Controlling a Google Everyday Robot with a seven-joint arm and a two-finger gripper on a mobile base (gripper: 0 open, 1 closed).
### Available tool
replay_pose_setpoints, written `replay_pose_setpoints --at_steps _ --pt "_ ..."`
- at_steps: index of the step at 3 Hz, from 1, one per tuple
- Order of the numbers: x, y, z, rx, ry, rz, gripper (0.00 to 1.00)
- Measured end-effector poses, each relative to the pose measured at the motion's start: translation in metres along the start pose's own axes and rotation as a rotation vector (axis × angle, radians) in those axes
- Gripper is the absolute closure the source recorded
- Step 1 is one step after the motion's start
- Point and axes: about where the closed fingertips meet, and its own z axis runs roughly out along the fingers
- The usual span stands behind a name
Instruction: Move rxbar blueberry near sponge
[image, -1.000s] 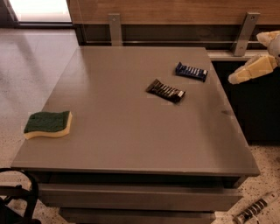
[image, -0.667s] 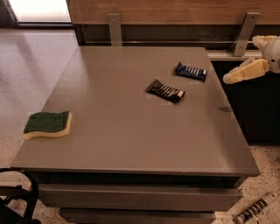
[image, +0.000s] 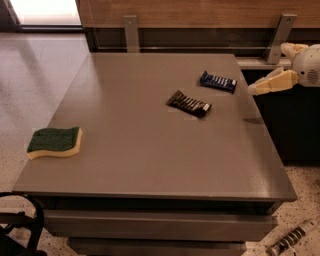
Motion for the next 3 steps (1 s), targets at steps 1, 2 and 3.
replay_pose_setpoints --at_steps 1,2,3 --pt "0.003 -0.008 0.008 -0.009 -0.010 0.016 0.00" --pt "0.013 -0.028 0.024 -0.017 -0.034 0.054 0.00" --pt "0.027 -0.050 0.047 -0.029 -0.063 0.094 0.00"
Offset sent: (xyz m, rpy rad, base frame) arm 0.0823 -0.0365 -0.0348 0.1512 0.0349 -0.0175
